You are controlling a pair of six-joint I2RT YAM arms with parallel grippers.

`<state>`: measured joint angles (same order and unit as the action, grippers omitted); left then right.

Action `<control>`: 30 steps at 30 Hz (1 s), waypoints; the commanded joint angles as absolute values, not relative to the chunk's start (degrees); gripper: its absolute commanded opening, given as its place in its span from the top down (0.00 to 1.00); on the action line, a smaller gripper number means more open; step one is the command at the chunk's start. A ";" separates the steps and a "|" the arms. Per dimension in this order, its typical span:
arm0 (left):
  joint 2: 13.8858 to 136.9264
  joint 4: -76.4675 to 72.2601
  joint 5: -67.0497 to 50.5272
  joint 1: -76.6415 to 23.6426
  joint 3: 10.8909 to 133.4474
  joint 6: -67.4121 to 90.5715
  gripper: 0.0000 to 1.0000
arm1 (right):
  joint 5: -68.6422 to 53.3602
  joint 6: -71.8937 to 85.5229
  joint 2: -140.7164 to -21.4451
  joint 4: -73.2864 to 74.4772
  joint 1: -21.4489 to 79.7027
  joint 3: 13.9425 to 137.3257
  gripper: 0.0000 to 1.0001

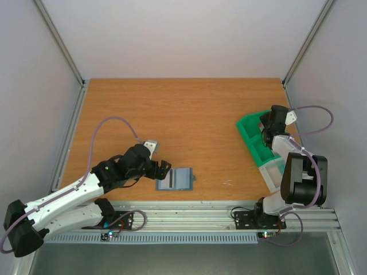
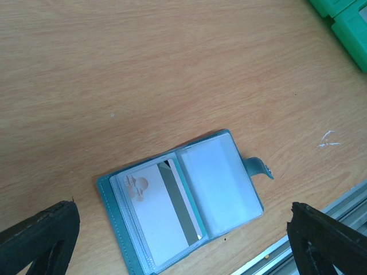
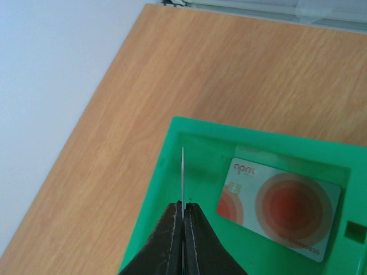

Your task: Take the credit cards out of the card holder

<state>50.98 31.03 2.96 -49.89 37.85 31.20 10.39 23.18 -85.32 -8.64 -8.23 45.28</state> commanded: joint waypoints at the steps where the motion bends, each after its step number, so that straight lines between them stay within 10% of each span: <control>1: 51.88 29.35 3.65 -49.83 40.65 30.06 0.01 | 9.35 25.57 -88.70 -11.35 -9.14 47.06 0.99; 30: 61.30 37.92 7.73 -49.32 45.24 29.55 0.01 | 11.67 25.08 -97.81 21.40 -9.32 64.88 0.79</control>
<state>60.25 36.12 6.13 -49.84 43.18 30.37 9.61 24.32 -98.48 14.72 -9.02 61.12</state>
